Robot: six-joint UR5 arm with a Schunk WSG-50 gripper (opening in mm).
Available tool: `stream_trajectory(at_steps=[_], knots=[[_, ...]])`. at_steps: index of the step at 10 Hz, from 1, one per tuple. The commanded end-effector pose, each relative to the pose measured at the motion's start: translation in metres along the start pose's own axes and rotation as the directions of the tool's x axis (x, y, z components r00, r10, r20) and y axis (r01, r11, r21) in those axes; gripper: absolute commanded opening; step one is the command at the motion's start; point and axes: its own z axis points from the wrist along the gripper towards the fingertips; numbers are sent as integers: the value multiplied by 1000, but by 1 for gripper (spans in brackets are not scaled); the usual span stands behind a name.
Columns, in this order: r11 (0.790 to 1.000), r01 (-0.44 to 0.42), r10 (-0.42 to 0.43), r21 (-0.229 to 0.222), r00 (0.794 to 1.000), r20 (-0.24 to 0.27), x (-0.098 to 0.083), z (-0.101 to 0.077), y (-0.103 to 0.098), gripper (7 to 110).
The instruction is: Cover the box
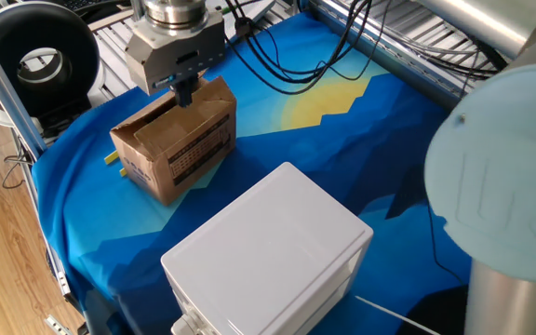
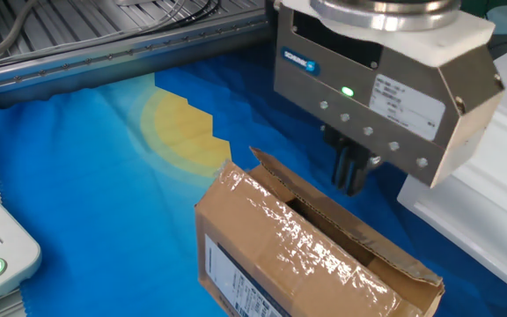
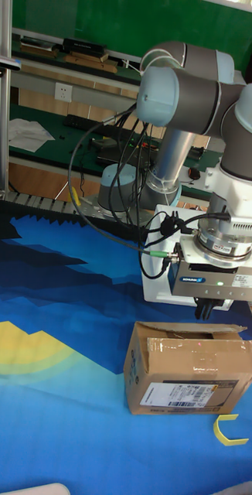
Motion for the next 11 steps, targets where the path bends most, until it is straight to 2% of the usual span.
stream_trajectory(at_steps=[1,4,6,8,11], knots=[[1000,15,-13,-18,996,83,-26,-2,-4,7],[1000,21,-20,-16,996,88,-31,4,-6,7],[1000,26,-26,-4,995,92,-39,19,-10,7],[999,41,-42,17,997,58,-35,31,-16,7],[999,37,-38,28,999,37,-30,35,-19,7]])
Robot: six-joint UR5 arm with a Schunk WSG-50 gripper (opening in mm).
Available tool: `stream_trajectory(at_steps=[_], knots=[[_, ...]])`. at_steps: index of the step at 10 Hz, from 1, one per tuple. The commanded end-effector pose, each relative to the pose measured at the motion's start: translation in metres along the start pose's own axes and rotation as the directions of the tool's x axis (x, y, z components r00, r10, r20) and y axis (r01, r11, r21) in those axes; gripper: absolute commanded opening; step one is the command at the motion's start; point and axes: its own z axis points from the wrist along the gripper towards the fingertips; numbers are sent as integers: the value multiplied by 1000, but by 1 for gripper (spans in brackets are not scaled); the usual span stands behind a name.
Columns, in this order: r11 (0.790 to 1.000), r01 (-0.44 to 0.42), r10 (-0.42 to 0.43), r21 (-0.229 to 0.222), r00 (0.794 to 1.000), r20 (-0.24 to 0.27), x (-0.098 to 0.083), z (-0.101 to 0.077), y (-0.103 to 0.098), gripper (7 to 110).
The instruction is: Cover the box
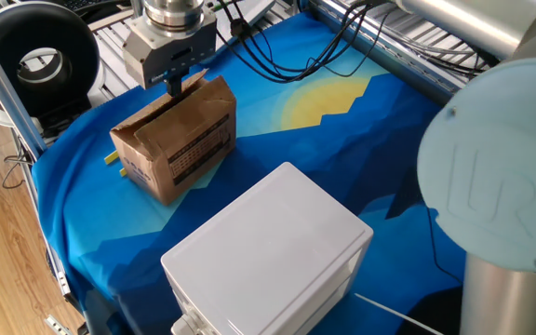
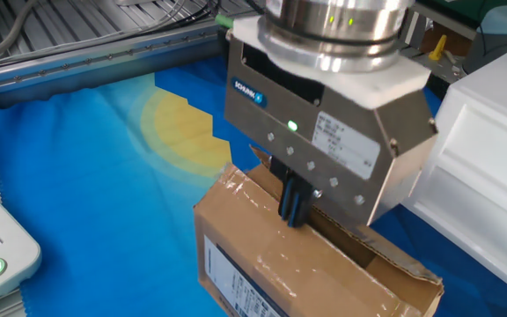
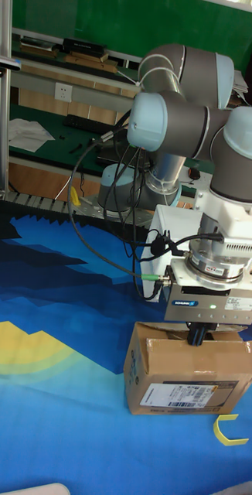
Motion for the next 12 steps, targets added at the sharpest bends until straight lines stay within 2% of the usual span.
stream_trajectory(at_steps=[1,8,12], knots=[[1000,-1,2,8,1000,-19,1,9,-4,7],[999,6,-4,39,999,-48,3,42,-15,7],[999,8,-5,53,999,-51,3,48,-19,7]])
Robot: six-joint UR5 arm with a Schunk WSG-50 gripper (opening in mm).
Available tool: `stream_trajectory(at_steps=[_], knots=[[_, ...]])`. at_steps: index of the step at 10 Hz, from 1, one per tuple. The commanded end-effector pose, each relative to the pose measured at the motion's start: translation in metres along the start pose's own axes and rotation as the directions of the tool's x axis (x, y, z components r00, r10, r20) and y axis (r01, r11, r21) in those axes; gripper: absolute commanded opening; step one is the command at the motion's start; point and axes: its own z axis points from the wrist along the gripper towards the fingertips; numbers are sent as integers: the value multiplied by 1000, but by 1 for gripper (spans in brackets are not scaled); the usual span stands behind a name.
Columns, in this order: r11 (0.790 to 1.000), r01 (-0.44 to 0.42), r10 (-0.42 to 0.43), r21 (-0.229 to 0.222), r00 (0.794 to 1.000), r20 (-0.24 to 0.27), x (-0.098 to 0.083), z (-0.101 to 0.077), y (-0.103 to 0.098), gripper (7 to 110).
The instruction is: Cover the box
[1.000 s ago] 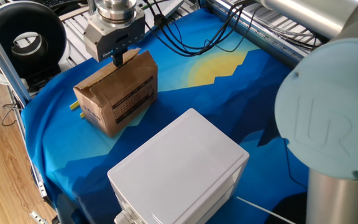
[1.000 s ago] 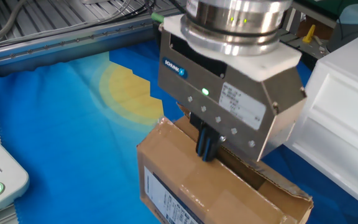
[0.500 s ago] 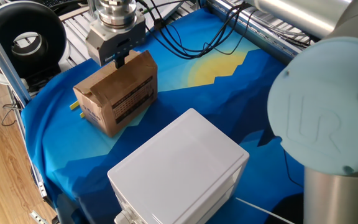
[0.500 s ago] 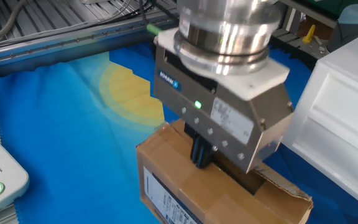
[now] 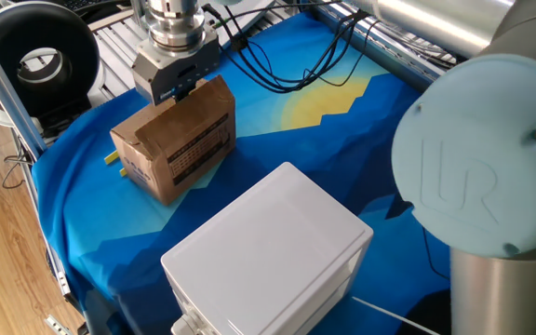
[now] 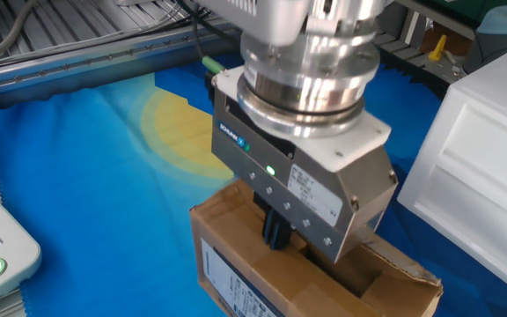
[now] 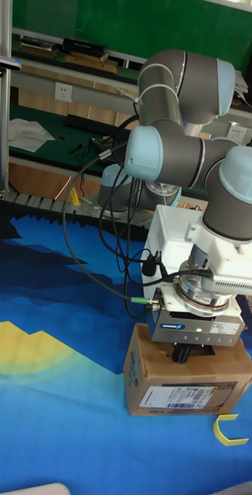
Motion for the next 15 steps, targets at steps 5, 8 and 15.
stream_trajectory(at_steps=[5,8,15], knots=[[1000,-10,10,-18,1000,-12,3,-5,5,7],[998,-20,18,-53,999,-34,17,-40,16,7],[996,-40,36,-75,998,-47,47,-93,24,7]])
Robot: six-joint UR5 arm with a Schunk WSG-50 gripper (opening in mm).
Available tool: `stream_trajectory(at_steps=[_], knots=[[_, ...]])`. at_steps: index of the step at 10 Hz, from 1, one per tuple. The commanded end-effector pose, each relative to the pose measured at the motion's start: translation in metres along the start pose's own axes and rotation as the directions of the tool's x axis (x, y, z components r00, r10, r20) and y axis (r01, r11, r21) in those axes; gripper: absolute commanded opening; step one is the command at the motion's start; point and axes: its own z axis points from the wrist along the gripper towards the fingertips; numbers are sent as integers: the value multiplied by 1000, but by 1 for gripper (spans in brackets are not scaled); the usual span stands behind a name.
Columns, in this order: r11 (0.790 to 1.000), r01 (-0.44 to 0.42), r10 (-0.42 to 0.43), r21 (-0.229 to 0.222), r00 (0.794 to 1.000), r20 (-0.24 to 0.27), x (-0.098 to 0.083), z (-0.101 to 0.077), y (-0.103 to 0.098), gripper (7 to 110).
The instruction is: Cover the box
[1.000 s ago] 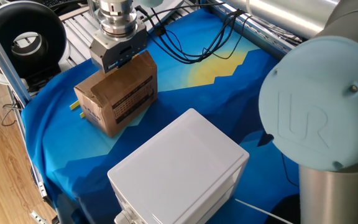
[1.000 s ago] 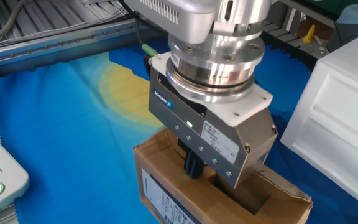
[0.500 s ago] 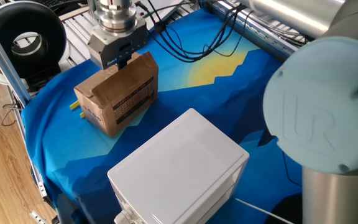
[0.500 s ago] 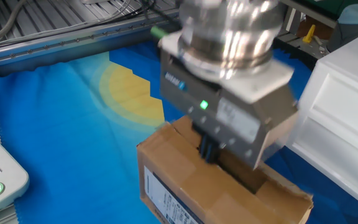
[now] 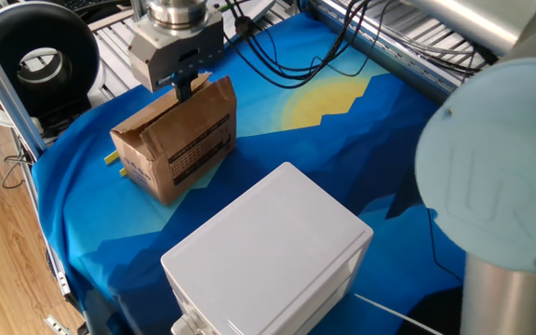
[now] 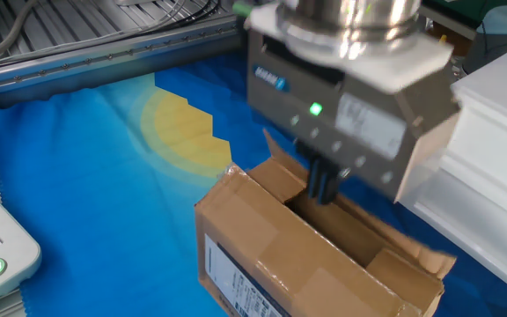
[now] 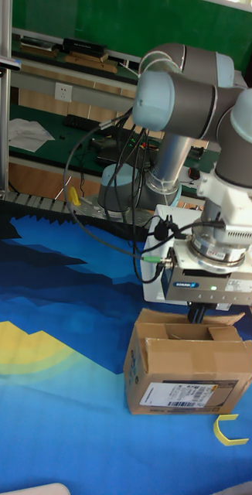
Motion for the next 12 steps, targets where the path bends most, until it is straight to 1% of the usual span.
stream_trajectory(at_steps=[1,3,4,5,6,7,9,10,11,12], knots=[[1000,-13,13,-2,1000,0,16,-24,3,7],[1000,-17,17,4,1000,-2,20,-28,2,7],[1000,-17,17,16,1000,-2,20,-27,-2,7],[1000,-16,16,10,1000,-5,16,-22,-1,7],[1000,-8,9,29,999,-32,19,-13,-5,7],[999,-11,13,47,999,-44,16,-3,-10,7],[1000,-27,27,5,999,-19,-2,16,-1,7],[999,-37,37,-13,999,2,-10,21,3,7],[998,-65,65,-25,997,34,-19,21,5,7],[997,-72,73,-13,997,34,-20,23,0,7]])
